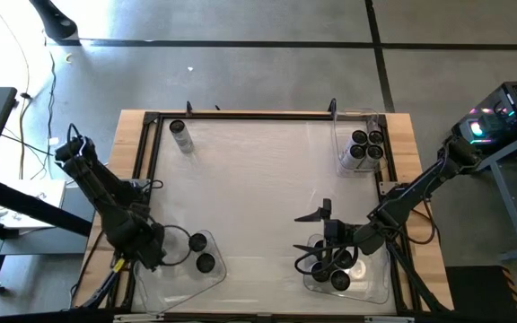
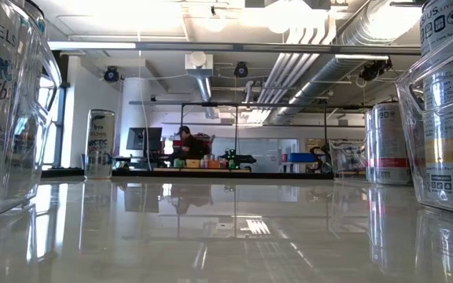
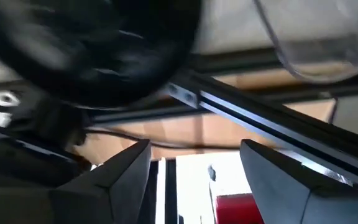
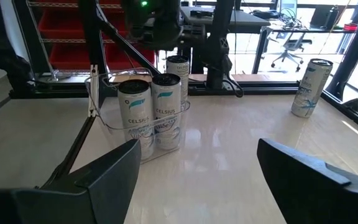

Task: Sort soda cans
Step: Put the bottom white-blue soda can into the bottom right transparent bin

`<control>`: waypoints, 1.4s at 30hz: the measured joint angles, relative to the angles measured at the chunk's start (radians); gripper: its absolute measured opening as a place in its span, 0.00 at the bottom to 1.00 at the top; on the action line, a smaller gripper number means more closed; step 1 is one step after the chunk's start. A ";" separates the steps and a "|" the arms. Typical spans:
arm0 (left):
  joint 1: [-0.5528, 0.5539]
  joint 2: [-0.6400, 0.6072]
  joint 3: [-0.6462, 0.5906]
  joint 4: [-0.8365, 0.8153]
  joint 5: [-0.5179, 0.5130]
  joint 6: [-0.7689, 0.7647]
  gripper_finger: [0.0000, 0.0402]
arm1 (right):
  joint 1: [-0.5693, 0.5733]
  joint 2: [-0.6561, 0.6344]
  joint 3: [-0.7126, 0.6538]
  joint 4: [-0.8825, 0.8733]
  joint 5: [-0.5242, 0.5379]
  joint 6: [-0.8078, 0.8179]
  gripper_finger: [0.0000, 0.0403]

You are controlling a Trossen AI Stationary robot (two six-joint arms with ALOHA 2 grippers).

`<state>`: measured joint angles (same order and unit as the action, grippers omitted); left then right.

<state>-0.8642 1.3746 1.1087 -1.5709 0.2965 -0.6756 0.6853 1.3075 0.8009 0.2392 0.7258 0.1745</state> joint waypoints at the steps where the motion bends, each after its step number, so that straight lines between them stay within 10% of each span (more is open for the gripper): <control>1: 0.009 -0.012 -0.003 -0.001 -0.024 0.003 0.62 | 0.000 0.000 0.000 0.003 0.000 0.000 0.79; 19: 0.073 -0.038 -0.008 0.068 -0.280 0.269 0.73 | 0.000 0.000 0.000 0.015 0.000 0.027 0.79; 42: 0.072 -0.039 -0.008 0.188 -0.330 0.027 0.62 | 0.000 0.000 0.000 0.036 0.001 0.023 0.79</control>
<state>-0.7925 1.3361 1.1011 -1.3826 -0.0337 -0.6487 0.6853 1.3079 0.8009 0.2756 0.7265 0.1974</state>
